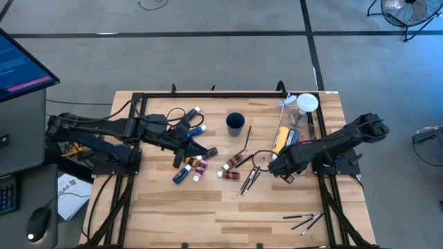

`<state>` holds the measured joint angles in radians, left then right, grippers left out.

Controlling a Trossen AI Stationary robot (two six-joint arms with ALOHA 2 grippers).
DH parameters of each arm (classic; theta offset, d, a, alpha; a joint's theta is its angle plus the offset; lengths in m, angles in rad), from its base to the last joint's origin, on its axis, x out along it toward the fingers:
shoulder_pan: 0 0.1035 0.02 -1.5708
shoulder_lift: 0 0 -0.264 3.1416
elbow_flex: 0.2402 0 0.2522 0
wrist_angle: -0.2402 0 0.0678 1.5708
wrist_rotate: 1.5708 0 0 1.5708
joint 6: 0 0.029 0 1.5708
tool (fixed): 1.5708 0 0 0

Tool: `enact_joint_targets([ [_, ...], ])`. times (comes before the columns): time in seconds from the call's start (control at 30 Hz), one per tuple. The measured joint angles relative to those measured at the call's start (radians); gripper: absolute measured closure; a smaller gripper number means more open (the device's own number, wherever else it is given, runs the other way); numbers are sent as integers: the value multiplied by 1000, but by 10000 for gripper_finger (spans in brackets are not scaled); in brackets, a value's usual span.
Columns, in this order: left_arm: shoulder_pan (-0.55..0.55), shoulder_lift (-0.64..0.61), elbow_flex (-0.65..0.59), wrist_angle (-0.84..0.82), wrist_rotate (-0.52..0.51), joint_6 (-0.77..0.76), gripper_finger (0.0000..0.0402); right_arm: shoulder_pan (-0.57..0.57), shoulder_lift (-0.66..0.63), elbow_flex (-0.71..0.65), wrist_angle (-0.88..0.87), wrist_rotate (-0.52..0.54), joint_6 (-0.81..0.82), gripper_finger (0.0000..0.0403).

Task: Pick & Place Paint Supplies
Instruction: Adjust the red paint bottle in the transparent bin

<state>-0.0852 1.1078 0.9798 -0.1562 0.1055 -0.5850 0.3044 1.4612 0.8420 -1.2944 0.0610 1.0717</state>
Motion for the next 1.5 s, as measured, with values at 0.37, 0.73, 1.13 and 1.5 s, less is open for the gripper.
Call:
enact_joint_targets([
  [0.37,-2,0,0,0,0,0,401,-3,-1,-6,42,-7,-41,403],
  [0.73,-4,0,0,0,0,-8,401,-50,-5,-68,91,-45,-82,403],
  [1.13,-22,0,0,0,-4,-23,401,-58,-1,-50,-44,169,30,403],
  [1.5,-22,0,0,0,-9,-21,401,-50,2,-11,156,-66,32,403],
])
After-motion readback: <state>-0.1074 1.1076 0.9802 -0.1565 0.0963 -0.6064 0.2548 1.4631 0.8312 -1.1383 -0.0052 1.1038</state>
